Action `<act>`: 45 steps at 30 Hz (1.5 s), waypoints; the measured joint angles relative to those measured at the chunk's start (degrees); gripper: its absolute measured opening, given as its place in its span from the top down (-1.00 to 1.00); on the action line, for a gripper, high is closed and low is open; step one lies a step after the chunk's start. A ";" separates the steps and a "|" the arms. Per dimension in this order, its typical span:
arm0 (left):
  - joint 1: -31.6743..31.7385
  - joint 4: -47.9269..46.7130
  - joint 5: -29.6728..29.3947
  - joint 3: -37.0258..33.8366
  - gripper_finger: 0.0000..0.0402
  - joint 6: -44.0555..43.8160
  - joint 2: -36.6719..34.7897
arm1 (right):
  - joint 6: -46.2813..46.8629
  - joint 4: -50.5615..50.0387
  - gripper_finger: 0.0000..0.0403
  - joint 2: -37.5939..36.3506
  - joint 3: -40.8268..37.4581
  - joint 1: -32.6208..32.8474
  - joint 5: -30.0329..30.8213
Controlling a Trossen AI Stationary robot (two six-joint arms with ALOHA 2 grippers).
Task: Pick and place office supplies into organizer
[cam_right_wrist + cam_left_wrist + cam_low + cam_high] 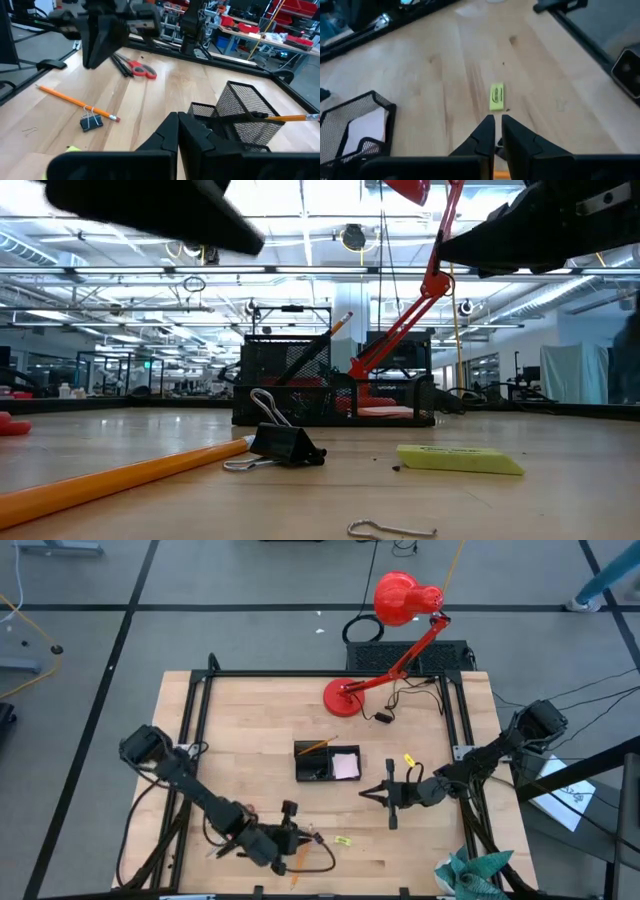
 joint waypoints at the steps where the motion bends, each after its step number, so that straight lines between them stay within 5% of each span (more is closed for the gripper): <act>1: -0.42 -0.97 -0.95 0.30 0.76 0.31 0.60 | 0.21 0.02 1.00 -0.02 0.00 0.00 -0.80; 12: -0.79 -1.79 -4.23 4.29 0.28 4.81 7.53 | 0.19 0.35 1.00 -10.42 -4.98 1.61 -5.77; 24: 1.60 -6.96 6.19 6.18 0.22 5.23 7.48 | 1.14 5.20 1.00 -27.15 -18.17 -8.47 -29.85; 45: 4.94 -9.55 12.30 6.18 0.22 8.27 7.48 | 4.54 7.28 1.00 -32.30 -22.49 -10.19 -28.19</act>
